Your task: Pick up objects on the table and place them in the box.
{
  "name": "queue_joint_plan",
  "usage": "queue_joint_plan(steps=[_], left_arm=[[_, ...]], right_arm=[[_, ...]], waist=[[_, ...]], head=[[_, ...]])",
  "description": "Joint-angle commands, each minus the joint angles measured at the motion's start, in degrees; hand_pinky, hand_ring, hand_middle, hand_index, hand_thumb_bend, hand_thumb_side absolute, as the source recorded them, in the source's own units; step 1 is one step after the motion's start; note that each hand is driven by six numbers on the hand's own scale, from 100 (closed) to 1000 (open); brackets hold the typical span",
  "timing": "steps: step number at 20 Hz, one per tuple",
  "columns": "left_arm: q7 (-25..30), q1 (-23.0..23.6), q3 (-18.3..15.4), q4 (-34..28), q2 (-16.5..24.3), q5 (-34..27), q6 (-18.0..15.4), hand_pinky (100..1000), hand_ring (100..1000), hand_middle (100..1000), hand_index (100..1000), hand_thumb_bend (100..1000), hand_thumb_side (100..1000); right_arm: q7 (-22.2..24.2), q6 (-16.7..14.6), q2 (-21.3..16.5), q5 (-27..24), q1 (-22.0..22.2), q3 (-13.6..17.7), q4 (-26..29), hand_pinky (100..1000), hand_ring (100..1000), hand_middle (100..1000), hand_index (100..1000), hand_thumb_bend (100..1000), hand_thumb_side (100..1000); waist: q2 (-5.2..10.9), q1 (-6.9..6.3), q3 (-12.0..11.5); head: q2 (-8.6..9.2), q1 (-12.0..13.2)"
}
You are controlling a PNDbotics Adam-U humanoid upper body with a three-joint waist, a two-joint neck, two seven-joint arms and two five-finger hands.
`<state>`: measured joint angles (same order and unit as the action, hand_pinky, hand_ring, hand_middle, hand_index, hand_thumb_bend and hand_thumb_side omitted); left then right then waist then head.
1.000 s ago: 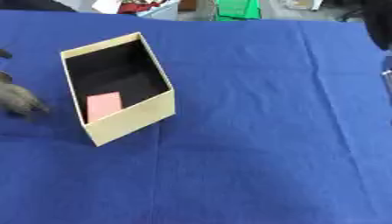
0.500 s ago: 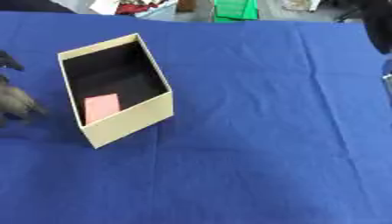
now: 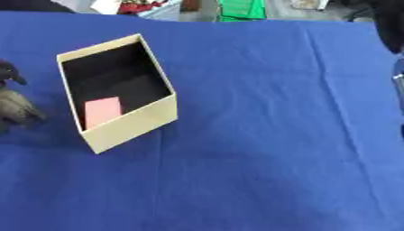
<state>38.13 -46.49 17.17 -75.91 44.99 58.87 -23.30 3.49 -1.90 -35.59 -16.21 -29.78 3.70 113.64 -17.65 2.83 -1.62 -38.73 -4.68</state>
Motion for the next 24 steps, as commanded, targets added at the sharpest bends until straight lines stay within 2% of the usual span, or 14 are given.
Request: queue_joint_plan(steps=[1, 2, 3, 6, 10, 11, 14, 16, 19, 24], left_arm=[[-0.8, -1.1, -0.2, 0.4, 0.7, 0.8, -0.6, 816, 842, 792, 890, 346, 571], [-1.2, -1.0, -0.2, 0.5, 0.6, 0.7, -0.6, 804, 828, 757, 860, 302, 586], [-1.8, -1.0, -0.3, 0.6, 0.5, 0.6, -0.5, 802, 826, 751, 855, 299, 588], [-3.9, -0.8, -0.2, 0.3, 0.4, 0.2, -0.5, 769, 772, 603, 730, 252, 577], [-6.5, -0.6, -0.2, 0.3, 0.4, -0.2, -0.4, 737, 732, 524, 648, 132, 531], [-6.8, -0.7, -0.2, 0.4, 0.3, -0.3, -0.4, 731, 725, 518, 637, 100, 510], [-7.2, -0.8, -0.2, 0.5, 0.4, -0.3, -0.4, 698, 693, 516, 620, 100, 389], [-7.2, -0.8, -0.2, 0.4, 0.4, 0.0, -0.3, 687, 684, 519, 620, 100, 385], [-7.9, -0.8, -0.3, 0.0, 0.5, 0.5, 0.3, 643, 648, 509, 596, 100, 428], [-8.5, -1.0, -0.5, -0.8, 0.8, 1.1, 1.3, 629, 642, 521, 602, 100, 412]], right_arm=[[0.2, 0.4, -0.8, 0.5, -0.8, 0.4, 1.0, 839, 803, 659, 914, 100, 724], [0.2, 0.4, -0.7, 0.6, -0.8, 0.5, 1.0, 840, 803, 659, 914, 100, 725], [0.3, 0.5, -0.7, 0.6, -0.8, 0.5, 1.0, 840, 803, 659, 914, 100, 725], [0.2, 0.6, -0.5, 0.7, -0.6, 0.6, 1.0, 841, 804, 657, 914, 100, 727], [0.4, 0.8, -0.3, 0.8, -0.4, 0.7, 1.0, 842, 806, 657, 914, 100, 735], [0.4, 0.9, -0.3, 0.9, -0.4, 0.8, 1.0, 842, 806, 657, 914, 100, 735], [0.4, 1.1, -0.1, 1.0, -0.3, 0.8, 1.0, 842, 806, 654, 913, 100, 739], [0.5, 1.2, 0.0, 1.0, -0.2, 0.8, 1.0, 843, 806, 654, 913, 100, 739], [0.5, 1.3, 0.1, 1.1, -0.1, 0.9, 1.0, 843, 807, 653, 911, 100, 741], [0.5, 1.5, 0.2, 1.2, 0.1, 1.0, 1.0, 844, 808, 650, 910, 100, 742]], waist=[[0.94, -0.21, 0.1], [0.93, -0.2, 0.1], [0.93, -0.18, 0.1], [0.94, -0.12, 0.2], [1.04, -0.1, 0.2], [1.08, -0.12, 0.2], [1.18, -0.17, 0.2], [1.22, -0.21, 0.2], [1.31, -0.34, 0.2], [1.63, -0.65, 0.2]], head=[[0.63, 0.2], [0.63, 0.3], [0.62, 0.3], [0.63, 0.3], [0.75, 0.3], [0.76, 0.3], [0.78, 0.3], [0.77, 0.3], [0.67, 0.3], [0.43, 0.2]])
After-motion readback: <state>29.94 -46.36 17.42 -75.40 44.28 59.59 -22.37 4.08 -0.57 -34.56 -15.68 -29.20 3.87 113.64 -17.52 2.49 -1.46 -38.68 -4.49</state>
